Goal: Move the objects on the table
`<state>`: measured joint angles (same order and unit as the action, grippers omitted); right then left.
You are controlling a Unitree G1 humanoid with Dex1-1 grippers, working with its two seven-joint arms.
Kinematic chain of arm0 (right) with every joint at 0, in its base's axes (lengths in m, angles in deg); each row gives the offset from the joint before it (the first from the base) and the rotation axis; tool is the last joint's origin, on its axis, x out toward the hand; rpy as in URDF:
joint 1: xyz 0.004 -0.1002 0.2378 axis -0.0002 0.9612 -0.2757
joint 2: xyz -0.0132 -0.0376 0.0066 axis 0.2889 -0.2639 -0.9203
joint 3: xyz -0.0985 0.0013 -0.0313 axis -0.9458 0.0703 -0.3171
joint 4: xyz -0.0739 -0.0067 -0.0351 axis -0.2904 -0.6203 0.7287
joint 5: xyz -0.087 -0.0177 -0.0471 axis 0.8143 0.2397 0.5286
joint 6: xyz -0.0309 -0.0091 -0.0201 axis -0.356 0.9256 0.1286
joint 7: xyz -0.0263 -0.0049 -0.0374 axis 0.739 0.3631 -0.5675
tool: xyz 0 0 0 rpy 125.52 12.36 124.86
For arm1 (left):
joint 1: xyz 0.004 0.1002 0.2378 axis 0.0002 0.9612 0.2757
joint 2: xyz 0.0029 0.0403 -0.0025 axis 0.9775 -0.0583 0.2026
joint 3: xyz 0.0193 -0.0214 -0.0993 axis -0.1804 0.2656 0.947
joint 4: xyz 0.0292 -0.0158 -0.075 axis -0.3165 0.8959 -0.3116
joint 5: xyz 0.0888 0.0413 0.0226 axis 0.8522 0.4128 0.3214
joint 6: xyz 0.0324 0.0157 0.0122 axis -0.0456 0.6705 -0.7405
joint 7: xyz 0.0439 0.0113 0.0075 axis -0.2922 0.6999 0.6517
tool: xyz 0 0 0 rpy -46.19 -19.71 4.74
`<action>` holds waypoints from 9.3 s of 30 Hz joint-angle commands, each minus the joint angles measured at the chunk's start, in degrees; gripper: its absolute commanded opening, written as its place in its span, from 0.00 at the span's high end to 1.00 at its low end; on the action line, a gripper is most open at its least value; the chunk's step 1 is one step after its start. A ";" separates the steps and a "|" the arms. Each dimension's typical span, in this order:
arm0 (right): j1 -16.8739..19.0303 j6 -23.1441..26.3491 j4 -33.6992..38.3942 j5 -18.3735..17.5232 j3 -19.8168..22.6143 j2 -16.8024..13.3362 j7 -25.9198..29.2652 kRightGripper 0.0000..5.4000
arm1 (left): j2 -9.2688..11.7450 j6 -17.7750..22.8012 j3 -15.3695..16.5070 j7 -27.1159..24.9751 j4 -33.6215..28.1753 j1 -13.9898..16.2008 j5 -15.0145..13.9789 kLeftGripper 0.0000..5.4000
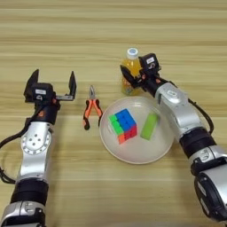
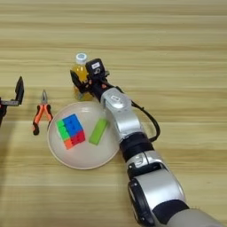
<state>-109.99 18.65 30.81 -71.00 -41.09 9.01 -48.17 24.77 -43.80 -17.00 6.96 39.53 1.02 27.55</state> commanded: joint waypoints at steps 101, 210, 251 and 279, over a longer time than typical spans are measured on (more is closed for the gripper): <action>33.10 -25.33 30.75 -4.52 17.95 -10.69 -3.75 0.01 | 0.74 -3.64 0.05 -0.82 7.64 -4.70 0.87 0.00; 31.59 -37.50 18.00 5.30 11.33 -8.71 -17.60 0.01 | 10.87 23.27 -19.82 -42.25 -18.28 8.55 -7.19 0.00; 31.16 -37.80 18.17 4.45 11.09 -8.65 -17.19 0.00 | 10.90 22.96 -19.73 -42.74 -18.13 8.11 -7.34 0.39; 35.62 -8.03 47.88 -26.99 -1.64 -28.33 31.16 0.00 | 19.04 29.51 -17.23 -50.31 -33.24 7.83 -12.77 0.40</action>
<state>-72.83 8.02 77.92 -97.43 -42.10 -16.87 -20.23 42.99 -14.71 -34.26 -42.51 7.51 9.75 15.53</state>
